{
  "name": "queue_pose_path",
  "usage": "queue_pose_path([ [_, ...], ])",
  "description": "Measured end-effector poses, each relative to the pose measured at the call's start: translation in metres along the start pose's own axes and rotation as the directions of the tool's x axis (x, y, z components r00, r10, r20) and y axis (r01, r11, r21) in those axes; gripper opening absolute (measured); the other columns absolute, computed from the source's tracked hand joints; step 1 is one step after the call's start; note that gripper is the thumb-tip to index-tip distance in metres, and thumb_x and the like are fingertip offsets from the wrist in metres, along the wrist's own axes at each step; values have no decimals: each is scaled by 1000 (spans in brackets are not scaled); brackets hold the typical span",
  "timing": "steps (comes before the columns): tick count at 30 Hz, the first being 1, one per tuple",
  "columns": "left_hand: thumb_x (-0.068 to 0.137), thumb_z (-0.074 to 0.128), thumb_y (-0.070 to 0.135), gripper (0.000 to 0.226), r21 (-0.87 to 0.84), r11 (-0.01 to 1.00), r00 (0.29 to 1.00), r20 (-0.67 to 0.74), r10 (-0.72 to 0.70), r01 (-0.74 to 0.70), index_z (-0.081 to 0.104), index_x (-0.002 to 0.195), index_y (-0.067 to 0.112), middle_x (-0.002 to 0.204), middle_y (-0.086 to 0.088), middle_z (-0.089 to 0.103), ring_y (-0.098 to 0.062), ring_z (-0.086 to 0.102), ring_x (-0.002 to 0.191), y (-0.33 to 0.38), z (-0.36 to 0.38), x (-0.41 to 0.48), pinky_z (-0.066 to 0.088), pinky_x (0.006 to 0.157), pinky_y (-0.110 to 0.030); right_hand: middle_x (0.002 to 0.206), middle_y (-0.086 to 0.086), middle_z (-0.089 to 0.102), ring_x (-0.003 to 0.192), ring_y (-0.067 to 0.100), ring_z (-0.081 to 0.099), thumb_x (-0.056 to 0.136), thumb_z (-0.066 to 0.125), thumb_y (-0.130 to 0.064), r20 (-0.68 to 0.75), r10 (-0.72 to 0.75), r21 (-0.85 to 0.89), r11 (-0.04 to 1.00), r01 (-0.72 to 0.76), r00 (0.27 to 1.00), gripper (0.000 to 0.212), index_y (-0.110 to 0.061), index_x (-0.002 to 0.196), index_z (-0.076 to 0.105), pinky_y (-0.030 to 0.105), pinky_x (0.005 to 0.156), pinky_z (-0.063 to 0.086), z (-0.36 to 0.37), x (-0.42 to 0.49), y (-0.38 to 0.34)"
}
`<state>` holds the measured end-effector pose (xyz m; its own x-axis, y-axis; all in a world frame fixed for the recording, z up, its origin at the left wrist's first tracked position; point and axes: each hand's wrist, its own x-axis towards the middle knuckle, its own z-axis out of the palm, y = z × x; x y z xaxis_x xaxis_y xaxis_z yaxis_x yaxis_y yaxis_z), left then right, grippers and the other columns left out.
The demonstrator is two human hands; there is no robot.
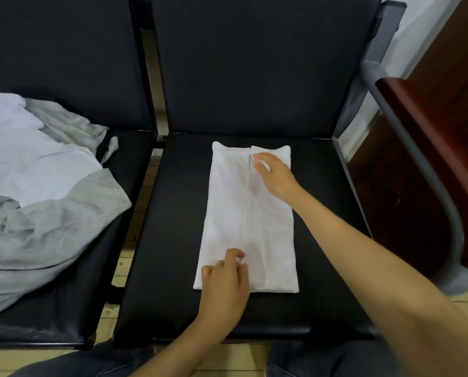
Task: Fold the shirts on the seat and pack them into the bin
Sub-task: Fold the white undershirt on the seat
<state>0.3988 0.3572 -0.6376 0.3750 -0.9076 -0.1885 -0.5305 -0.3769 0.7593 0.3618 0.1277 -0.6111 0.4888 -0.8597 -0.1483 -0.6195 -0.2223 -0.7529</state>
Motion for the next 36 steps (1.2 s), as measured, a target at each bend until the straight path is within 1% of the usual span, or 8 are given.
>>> queue_pose_path([
  [4, 97, 46, 21, 12, -139, 990, 997, 74, -29, 39, 39, 105, 27, 51, 9, 48, -11, 47, 64, -4, 4, 2, 40, 59, -21, 154, 0, 28, 142, 15, 23, 102, 38, -32, 90, -136, -176, 973, 150, 987, 44, -19, 144, 38, 25, 114, 16, 4, -47, 16],
  [8, 94, 49, 24, 15, 94, 995, 1000, 1, 29, -29, 35, 98, 23, 63, 5, 53, -21, 56, 74, -12, 5, 5, 43, 70, -30, 158, 2, 18, 147, 18, 10, 102, 34, -36, 157, -167, -434, 874, 219, 974, 50, -20, 149, 27, 29, 117, 6, 16, -91, 41],
  [12, 91, 54, 23, 19, 230, 961, 982, -71, 176, -155, 45, 108, 20, 99, 5, 52, -15, 49, 92, -16, 2, 8, 35, 83, -25, 160, -4, 7, 147, 12, -2, 82, -6, -71, 248, -149, -548, 793, 265, 957, 85, -27, 152, 14, 32, 117, -3, 27, -131, 64],
  [15, 92, 55, 27, 21, 304, 925, 969, -25, 246, -227, 56, 111, 19, 113, 3, 51, -16, 46, 105, -25, 1, 13, 30, 91, -23, 160, -8, -1, 145, 7, -12, 73, -22, -69, 260, -149, -566, 777, 276, 954, 91, -32, 152, 6, 34, 115, -11, 31, -145, 77],
  [18, 92, 58, 35, 25, 308, 904, 949, -9, 314, -296, 63, 107, 16, 112, 0, 56, -18, 50, 105, -32, -10, 15, 30, 90, -25, 160, -5, 6, 147, 12, -3, 80, -9, -64, 251, -157, -531, 802, 271, 955, 84, -26, 152, 12, 36, 116, -8, 23, -153, 68],
  [23, 89, 45, 46, 35, 412, 777, 861, 43, 506, -477, 70, 94, 20, 103, 6, 61, -9, 50, 99, -57, -37, 7, 43, 85, -30, 111, 1, 62, 105, 17, 56, 97, 39, -41, 282, -498, -510, 646, 568, 820, 38, -19, 111, 65, 33, 91, 49, 6, -190, 73],
  [30, 86, 52, 34, 29, 555, 675, 837, 74, 542, -486, 71, 101, 18, 102, 3, 65, -15, 64, 90, -78, -39, -17, 56, 70, -25, 101, -3, 66, 92, 16, 66, 84, 65, -32, 236, -515, -634, 561, 532, 824, 25, -20, 106, 69, 28, 71, 55, 19, -203, 78],
  [36, 66, 80, 2, 27, 642, 636, 875, 118, 470, -428, 72, 89, 14, 91, 0, 68, -17, 67, 80, -72, -42, -10, 53, 49, -23, 107, 12, 67, 87, 28, 67, 65, 79, -4, 331, -415, -765, 409, 498, 848, 57, -2, 120, 62, 36, 64, 58, 30, -188, 76],
])
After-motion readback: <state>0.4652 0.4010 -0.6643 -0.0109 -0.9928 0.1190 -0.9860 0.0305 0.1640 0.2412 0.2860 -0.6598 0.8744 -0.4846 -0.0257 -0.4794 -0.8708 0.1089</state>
